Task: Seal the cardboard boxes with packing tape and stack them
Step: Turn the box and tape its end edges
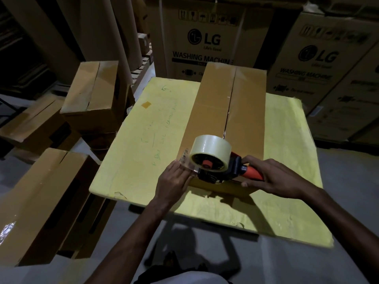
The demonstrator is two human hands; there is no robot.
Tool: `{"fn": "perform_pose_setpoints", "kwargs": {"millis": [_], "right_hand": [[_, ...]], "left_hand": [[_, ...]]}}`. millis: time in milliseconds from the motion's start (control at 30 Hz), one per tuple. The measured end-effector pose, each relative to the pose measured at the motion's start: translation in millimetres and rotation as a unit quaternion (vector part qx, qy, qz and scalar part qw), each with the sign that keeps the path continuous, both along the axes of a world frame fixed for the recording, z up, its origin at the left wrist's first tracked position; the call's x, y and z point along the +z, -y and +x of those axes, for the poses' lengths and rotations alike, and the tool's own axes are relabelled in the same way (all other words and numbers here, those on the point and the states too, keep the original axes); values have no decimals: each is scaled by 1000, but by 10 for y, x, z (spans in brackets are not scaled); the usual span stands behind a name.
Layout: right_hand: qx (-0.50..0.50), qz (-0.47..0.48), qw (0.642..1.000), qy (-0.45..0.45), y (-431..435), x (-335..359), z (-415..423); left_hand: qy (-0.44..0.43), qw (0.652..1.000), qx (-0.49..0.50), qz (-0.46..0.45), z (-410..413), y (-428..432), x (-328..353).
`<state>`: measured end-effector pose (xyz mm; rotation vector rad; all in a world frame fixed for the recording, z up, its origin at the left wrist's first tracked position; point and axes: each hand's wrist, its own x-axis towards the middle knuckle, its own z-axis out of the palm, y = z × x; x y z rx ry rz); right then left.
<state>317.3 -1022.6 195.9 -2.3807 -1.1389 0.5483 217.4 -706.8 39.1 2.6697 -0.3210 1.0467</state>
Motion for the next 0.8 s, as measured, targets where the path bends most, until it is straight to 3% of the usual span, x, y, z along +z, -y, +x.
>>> {"fn": "perform_pose_setpoints", "kwargs": {"millis": [200,800], "right_hand": [[-8,42,999,-28,-31,152,-19],[-28,-46,995,81,767,301,39]], "left_hand": [[8,1000,-3,19,33,-110,-49],[-6,1000,6,14,29,10,-1]]}}
